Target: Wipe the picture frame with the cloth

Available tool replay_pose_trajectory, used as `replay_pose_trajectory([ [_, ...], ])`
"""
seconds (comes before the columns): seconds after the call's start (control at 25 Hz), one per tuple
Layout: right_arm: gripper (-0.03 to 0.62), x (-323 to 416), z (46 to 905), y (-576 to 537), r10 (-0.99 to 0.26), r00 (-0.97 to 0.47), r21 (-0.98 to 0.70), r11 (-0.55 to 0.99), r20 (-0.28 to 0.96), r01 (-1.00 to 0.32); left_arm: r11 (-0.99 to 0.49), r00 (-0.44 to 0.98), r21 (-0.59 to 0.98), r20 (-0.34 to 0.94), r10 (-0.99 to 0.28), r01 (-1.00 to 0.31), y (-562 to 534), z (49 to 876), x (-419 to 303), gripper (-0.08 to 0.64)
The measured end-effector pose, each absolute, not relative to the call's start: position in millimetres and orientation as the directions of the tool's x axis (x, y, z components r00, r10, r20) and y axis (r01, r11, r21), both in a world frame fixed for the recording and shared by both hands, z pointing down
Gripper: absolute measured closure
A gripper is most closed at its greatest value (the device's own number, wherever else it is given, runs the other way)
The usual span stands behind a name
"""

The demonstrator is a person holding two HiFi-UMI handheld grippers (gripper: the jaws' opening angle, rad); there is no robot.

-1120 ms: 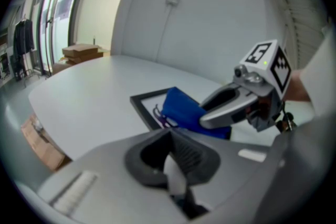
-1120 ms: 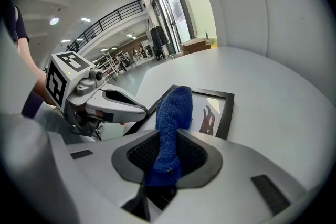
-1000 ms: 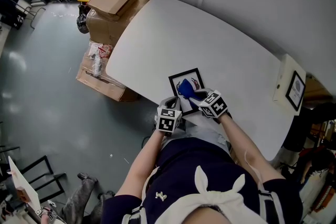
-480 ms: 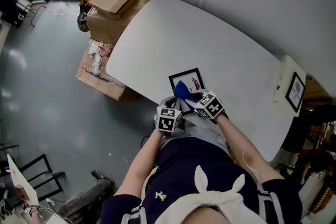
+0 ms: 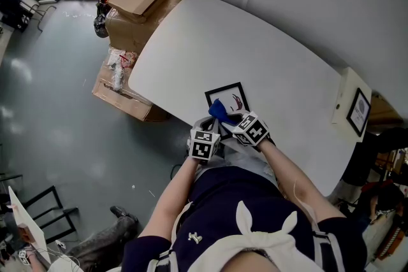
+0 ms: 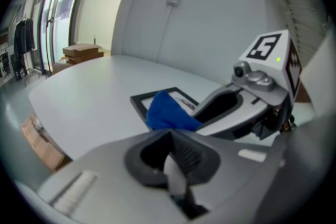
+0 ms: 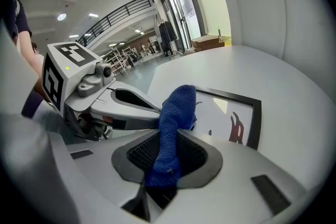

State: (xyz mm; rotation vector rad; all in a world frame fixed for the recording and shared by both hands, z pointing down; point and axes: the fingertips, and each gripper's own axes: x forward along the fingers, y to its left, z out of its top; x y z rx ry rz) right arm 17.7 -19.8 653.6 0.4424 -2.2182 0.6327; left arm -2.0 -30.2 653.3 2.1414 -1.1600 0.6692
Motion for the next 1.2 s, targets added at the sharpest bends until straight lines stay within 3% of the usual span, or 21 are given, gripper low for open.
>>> replay_pose_trajectory([
  [0.6,0.503,14.3,652.5,-12.4,-0.054,-0.641,-0.328,0.824,0.766,-0.461,-0.432,0.483,0.261,0.674,-0.559,-0.863,-29.4,652.6,-2.1,0.557],
  [1.2,0.503,19.4,651.9,5.6,-0.055,-0.65,-0.397,0.752,0.758,-0.526,-0.438,0.486,0.26,0.674,-0.556,-0.861,-28.6,652.4,0.3,0.557],
])
